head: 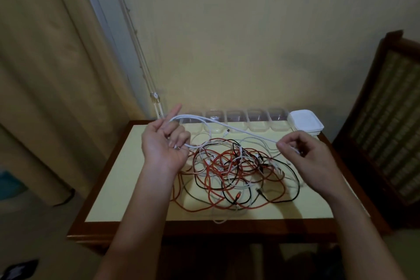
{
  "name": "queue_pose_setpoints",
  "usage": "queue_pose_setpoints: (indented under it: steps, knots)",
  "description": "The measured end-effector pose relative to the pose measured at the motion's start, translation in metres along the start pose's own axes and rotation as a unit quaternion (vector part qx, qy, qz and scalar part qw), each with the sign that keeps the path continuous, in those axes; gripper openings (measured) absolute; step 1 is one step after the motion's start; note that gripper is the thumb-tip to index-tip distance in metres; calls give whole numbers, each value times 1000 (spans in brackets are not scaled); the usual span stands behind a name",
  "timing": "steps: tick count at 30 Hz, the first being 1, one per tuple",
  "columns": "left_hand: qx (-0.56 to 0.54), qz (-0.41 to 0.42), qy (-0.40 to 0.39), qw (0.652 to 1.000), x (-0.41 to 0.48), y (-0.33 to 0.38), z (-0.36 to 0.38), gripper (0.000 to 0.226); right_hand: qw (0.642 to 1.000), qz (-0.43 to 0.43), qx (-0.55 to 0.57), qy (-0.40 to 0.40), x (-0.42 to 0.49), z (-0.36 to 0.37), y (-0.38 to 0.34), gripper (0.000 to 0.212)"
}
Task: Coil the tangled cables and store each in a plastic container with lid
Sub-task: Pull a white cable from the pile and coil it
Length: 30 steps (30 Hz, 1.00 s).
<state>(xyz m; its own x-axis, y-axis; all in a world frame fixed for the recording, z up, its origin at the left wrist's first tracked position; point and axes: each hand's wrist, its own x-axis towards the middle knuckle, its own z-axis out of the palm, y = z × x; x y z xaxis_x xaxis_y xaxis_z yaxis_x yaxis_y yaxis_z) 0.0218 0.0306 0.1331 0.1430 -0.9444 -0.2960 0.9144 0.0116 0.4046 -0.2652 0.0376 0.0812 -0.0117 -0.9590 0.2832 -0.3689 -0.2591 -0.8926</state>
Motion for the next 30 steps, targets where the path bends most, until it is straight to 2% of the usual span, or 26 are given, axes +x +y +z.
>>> queue_pose_setpoints:
  steps: [3,5,8,11,14,18,20,22,23,26,28,30]
  knots:
    - [7,20,2,1000,1,4,0,46,998,-10,-56,34,1,-2,3,12]
    - [30,33,1,999,3,1,1,39,989,-52,-129,50,2,1,1,12]
    - [65,55,-6,996,5,-7,2,34,964,-132,-227,27,3,7,-2,11]
    - [141,89,-22,986,3,-15,2,31,951,-172,-256,-9,5,15,-7,19]
    - [262,114,-80,955,-6,-27,4,25,950,-211,-230,-19,3,26,-22,25]
    - [443,137,-135,875,-17,-44,4,28,957,-223,-185,-10,5,37,-44,29]
    - [497,129,-158,844,-21,-52,4,29,960,-224,-168,-2,8,43,-52,30]
    - [524,94,-172,829,-25,-59,4,30,964,-221,-146,10,11,48,-56,29]
    - [515,65,-178,836,-25,-62,4,31,967,-216,-132,20,11,50,-58,28]
    - [426,-17,-180,886,-26,-65,9,33,980,-169,-94,47,11,54,-60,21]
    - [369,-45,-182,910,-27,-63,13,34,990,-111,-71,43,9,57,-59,18]
    - [341,-50,-187,920,-27,-62,15,41,997,-63,-33,19,6,60,-60,27]
